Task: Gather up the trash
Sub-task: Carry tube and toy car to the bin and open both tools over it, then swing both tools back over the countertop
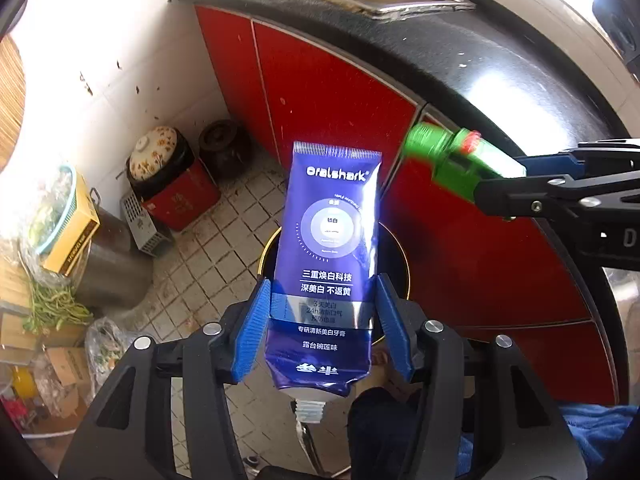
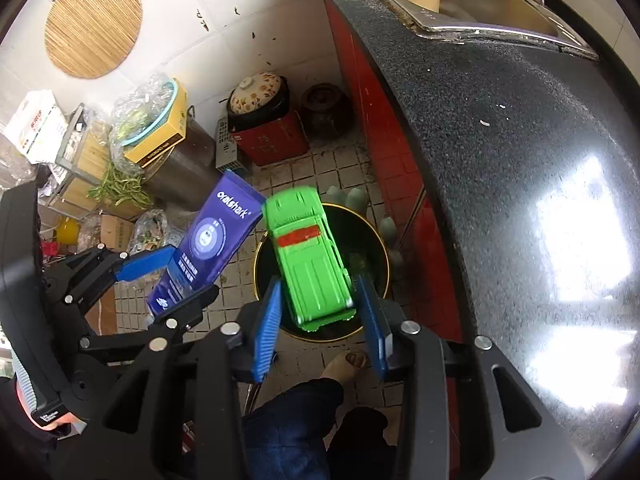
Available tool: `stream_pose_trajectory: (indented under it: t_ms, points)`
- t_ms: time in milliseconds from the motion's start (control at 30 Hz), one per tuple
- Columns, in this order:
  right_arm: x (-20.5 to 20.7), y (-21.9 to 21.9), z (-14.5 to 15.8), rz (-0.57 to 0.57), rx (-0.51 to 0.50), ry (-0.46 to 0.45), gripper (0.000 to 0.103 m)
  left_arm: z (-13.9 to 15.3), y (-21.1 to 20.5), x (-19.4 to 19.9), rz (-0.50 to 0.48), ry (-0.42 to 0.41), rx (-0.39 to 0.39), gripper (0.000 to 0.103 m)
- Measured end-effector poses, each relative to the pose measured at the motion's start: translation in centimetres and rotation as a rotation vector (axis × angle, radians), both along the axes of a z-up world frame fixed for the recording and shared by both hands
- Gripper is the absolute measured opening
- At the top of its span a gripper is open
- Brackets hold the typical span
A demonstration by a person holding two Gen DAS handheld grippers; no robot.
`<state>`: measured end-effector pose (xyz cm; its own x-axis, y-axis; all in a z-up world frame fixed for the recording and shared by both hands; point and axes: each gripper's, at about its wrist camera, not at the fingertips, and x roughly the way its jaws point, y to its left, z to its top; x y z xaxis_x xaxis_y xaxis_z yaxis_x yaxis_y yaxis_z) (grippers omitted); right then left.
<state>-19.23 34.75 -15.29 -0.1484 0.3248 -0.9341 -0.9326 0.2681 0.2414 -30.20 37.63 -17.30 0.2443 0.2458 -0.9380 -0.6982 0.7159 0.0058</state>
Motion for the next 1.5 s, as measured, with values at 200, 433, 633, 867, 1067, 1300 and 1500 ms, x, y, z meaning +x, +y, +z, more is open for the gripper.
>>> stream_pose_trajectory:
  t_ms: [200,433,633,867,1067,1300,1500]
  points:
    - [0.4,0.0,0.5,-0.025,0.014,0.006,0.066,-1.0,0.5,0.1,-0.013,0.013,-0.002,0.069]
    - [2.3,-3.0,2.3,-0.074,0.044,0.012,0.068,-0.2,-0.7,0.4,-0.045,0.006,0.027,0.083]
    - [6.5,-9.8,6.7,-0.213,0.128,-0.056,0.073,2.6,-4.0,3.4,-0.155,-0.039,0.094,0.089]
    - [12.9,-21.9,11.7,-0.498,0.190,-0.188,0.076,6.1,-10.7,12.1,-0.414,-0.136,0.117,0.090]
    - [16.8,-34.8,13.5,-0.810,0.165,-0.278,0.077,8.7,-18.4,20.5,-0.673,-0.225,0.103,0.091]
    - [18.3,-47.5,13.2,-1.094,0.122,-0.298,0.077,10.4,-28.5,27.6,-0.889,-0.282,0.065,0.092]
    - [18.2,-54.1,12.3,-1.232,0.112,-0.271,0.079,10.1,-32.9,30.6,-0.981,-0.271,0.067,0.095]
